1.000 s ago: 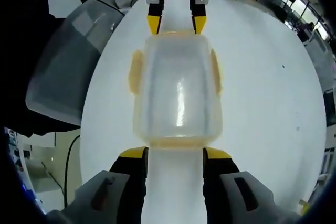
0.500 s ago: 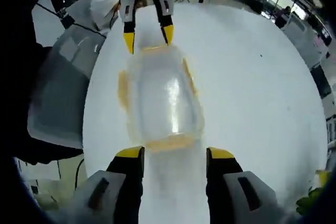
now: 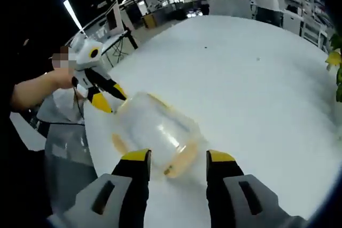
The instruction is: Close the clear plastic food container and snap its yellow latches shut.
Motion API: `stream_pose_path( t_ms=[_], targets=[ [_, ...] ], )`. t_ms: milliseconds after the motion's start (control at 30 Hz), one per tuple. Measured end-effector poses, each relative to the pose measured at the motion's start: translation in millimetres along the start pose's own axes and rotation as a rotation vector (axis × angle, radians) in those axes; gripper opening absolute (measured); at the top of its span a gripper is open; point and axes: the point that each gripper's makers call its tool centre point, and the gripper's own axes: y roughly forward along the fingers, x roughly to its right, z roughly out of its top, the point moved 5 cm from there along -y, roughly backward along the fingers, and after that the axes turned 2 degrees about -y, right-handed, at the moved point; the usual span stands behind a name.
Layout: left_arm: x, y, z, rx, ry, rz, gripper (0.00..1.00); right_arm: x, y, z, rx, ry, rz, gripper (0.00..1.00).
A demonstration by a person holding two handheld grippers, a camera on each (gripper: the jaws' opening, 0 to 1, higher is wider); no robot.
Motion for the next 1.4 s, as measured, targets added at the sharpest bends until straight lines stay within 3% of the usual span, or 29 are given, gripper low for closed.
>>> stream_pose_path(
  t_ms=[67,133,233,533,633,800,933,1100,1200,1233,1267,1400],
  targets=[
    [1.1,2,-1.7,0.018,-0.023,0.022,0.32,2,3,-4.9,-0.011,0.001,-0.025,0.4],
    [7.5,4,3.0,0.09,-0.021,0.018,0.31,1,5,-8.3,-0.012,0.003,-0.024,0.4],
    [9.1,8,0.9,0.093,0.01,0.078,0.32,-5,9,-12.9,-0.009,0.026,-0.015,0.38],
    [0.1,11,0.8,0.124,-0.052,0.149,0.28,-15,20,-18.9,0.004,0.065,0.0,0.33],
    [-0.6,11,0.9,0.133,-0.078,0.163,0.28,-16,18,-18.3,0.015,0.054,-0.028,0.32],
    [-1.7,13,0.3,0.132,-0.091,0.166,0.27,-21,17,-14.3,-0.017,-0.06,-0.097,0.3],
    [0.5,14,-0.7,0.135,-0.088,0.179,0.25,-24,18,-13.2,-0.031,-0.064,-0.126,0.27],
    [3.5,16,-2.0,0.165,-0.097,0.205,0.23,-21,18,-14.0,0.019,-0.033,-0.096,0.23],
    [5.2,16,-5.5,0.166,-0.104,0.184,0.18,-21,17,-13.2,0.024,-0.044,-0.099,0.21],
    [3.6,16,-8.6,0.167,-0.206,0.169,0.18,-19,15,-9.3,0.037,-0.024,-0.098,0.18],
    [2.6,15,-10.6,0.149,-0.197,0.143,0.18,-17,12,-9.8,0.02,0.028,-0.074,0.15],
    [3.7,15,-11.5,0.152,-0.182,0.153,0.19,-15,13,-9.6,-0.006,-0.009,-0.059,0.15]
  ],
)
